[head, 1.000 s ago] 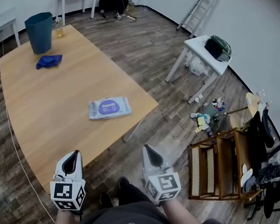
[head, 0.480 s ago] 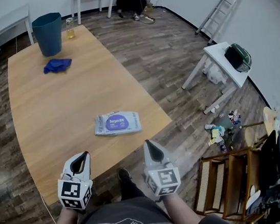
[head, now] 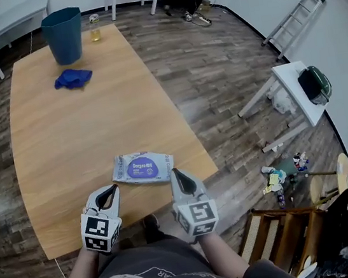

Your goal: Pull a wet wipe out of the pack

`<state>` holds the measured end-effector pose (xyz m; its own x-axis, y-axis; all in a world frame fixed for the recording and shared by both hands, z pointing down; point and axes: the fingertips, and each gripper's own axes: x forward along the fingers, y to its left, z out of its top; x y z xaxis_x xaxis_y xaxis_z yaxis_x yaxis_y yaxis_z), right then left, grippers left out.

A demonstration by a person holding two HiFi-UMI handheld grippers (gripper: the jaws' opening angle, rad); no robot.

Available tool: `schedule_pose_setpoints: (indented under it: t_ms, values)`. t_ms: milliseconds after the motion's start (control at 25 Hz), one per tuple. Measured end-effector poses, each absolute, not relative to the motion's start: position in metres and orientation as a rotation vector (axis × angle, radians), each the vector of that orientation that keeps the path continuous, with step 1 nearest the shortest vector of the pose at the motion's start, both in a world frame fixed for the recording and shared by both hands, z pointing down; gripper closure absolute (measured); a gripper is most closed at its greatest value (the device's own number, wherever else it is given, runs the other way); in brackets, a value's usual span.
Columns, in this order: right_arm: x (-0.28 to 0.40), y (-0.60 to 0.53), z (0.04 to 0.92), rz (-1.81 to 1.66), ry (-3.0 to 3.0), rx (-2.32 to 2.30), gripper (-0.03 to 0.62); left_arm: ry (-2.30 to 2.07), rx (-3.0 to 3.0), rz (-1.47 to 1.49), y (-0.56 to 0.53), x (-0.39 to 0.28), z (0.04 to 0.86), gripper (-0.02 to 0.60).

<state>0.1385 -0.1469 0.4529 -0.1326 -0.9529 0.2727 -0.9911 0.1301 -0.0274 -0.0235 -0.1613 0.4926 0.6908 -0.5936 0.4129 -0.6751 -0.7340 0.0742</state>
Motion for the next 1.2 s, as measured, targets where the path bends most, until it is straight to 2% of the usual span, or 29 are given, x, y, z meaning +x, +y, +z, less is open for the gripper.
schedule_pose_setpoints:
  t_ms: [600,920,1200]
  values:
    - [0.112,-0.19,0.506,0.308,-2.321,1.423,0.599,-1.013,2.522,0.909,-0.195,0.004,0.574,0.563]
    - [0.106,-0.195,0.524,0.324,-2.342,1.246,0.54,-0.992,2.434,1.072,-0.201,0.003,0.598,0.563]
    - [0.077,-0.191,0.547,0.179,-2.296,0.972,0.415,-0.928,2.395,1.022,-0.201,0.007,0.603,0.563]
